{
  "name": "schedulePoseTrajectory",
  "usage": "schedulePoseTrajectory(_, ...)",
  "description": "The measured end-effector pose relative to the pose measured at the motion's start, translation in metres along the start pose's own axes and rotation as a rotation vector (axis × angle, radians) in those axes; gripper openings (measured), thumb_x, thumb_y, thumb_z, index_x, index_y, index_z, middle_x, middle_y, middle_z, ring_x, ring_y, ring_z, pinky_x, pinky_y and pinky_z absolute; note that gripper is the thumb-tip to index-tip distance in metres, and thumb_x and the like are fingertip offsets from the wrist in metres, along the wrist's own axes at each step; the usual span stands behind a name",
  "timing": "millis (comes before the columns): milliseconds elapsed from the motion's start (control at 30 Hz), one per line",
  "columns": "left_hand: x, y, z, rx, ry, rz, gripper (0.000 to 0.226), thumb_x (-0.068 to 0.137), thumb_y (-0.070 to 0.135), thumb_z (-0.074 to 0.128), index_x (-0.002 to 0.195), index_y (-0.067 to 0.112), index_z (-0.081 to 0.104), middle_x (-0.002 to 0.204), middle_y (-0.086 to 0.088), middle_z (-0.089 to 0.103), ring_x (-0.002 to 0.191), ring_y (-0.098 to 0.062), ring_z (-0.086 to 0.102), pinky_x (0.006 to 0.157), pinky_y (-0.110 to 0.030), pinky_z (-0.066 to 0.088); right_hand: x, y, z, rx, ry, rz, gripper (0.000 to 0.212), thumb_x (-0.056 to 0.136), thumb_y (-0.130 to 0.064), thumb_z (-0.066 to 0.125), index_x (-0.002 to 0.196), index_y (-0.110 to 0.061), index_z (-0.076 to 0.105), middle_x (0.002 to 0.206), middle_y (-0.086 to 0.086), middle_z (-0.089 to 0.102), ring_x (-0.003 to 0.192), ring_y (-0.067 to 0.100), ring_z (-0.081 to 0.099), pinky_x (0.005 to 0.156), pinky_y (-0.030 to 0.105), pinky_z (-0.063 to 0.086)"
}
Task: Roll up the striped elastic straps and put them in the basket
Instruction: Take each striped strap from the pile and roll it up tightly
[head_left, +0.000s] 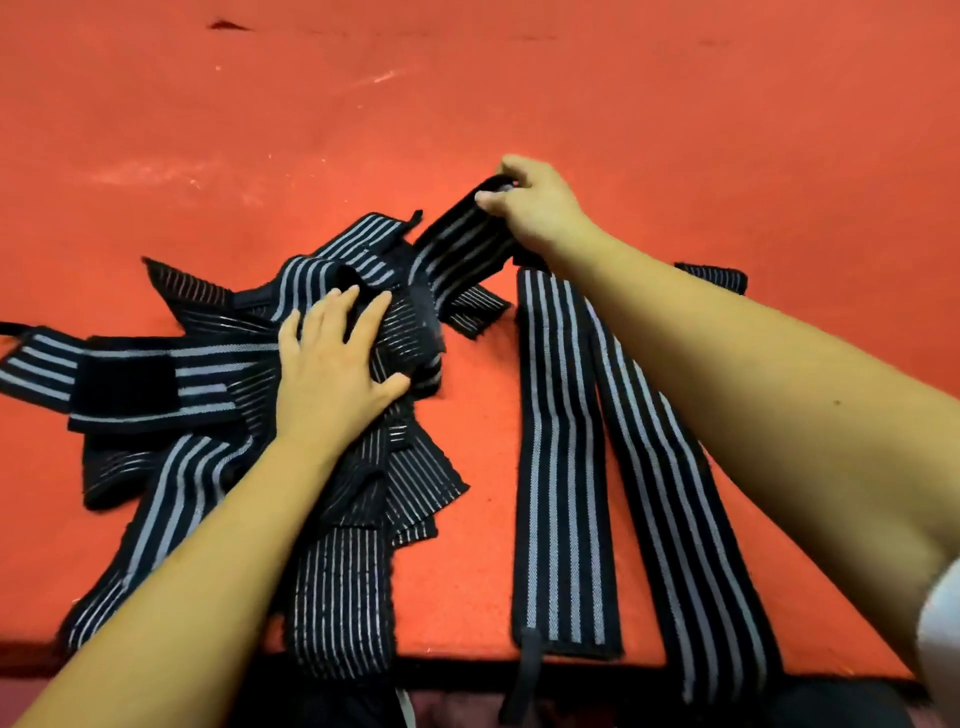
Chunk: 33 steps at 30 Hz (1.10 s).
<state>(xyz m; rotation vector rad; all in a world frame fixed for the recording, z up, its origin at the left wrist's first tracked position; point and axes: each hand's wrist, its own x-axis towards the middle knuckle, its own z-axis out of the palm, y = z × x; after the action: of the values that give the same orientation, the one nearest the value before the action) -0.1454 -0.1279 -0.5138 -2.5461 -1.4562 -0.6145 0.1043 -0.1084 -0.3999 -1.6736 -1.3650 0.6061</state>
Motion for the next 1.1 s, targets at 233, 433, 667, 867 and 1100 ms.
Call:
schedulePoseTrajectory(233,0.015,0.001,0.002,0.046,-0.057,-0.053,0.076,0.082,0.052,0.065,0.149,0.026,0.039,0.148,-0.004,0.049,0.142,-0.025,0.034,0.113,-0.05,0.024,-0.039,-0.026,-0.069,0.251,0.147,0.053,0.033,0.088,0.0,0.055,0.068,-0.019,0.038,0.064,0.004,0.039,0.053,0.015,0.041,0.045,0.021,0.031)
schedulePoseTrajectory(433,0.013,0.001,-0.013,-0.106,-0.102,-0.076,0.067,0.086,0.044,0.064,0.147,0.034,0.04,0.137,-0.001,0.056,0.128,-0.025,0.049,0.106,-0.049,0.032,-0.071,-0.054,-0.09,0.148,0.268,-0.129,0.029,0.079,-0.005,0.058,0.068,-0.02,0.036,0.067,-0.002,0.034,0.068,0.014,0.039,0.06,0.029,0.033)
schedulePoseTrajectory(667,0.019,0.046,-0.061,-0.476,-0.064,0.166,0.063,0.082,0.018,0.06,0.142,0.031,0.047,0.146,0.004,0.049,0.141,-0.016,0.038,0.116,-0.054,0.024,-0.113,-0.069,-0.092,-0.225,-0.071,-0.124,0.014,0.096,-0.014,0.057,0.11,-0.016,0.06,0.094,0.004,0.059,0.076,0.016,0.054,0.067,0.026,0.047)
schedulePoseTrajectory(867,-0.018,0.058,-0.079,-0.277,-0.059,0.137,0.039,0.088,0.029,0.065,0.127,0.028,0.061,0.128,0.004,0.056,0.124,-0.021,0.05,0.104,-0.046,0.03,-0.151,-0.058,-0.071,-0.912,-0.613,0.012,0.074,0.069,-0.073,0.071,0.114,-0.014,0.067,0.104,0.001,0.07,0.095,0.023,0.064,0.085,0.035,0.053)
schedulePoseTrajectory(1100,-0.105,0.045,-0.043,-0.048,-0.219,-0.109,0.083,0.083,0.077,0.046,0.155,0.043,0.022,0.165,-0.008,0.013,0.154,-0.024,0.004,0.119,-0.053,0.004,-0.169,-0.027,-0.059,-0.025,-0.262,0.22,0.022,0.085,-0.029,0.071,0.089,-0.008,0.073,0.084,0.009,0.073,0.072,0.022,0.067,0.069,0.031,0.054)
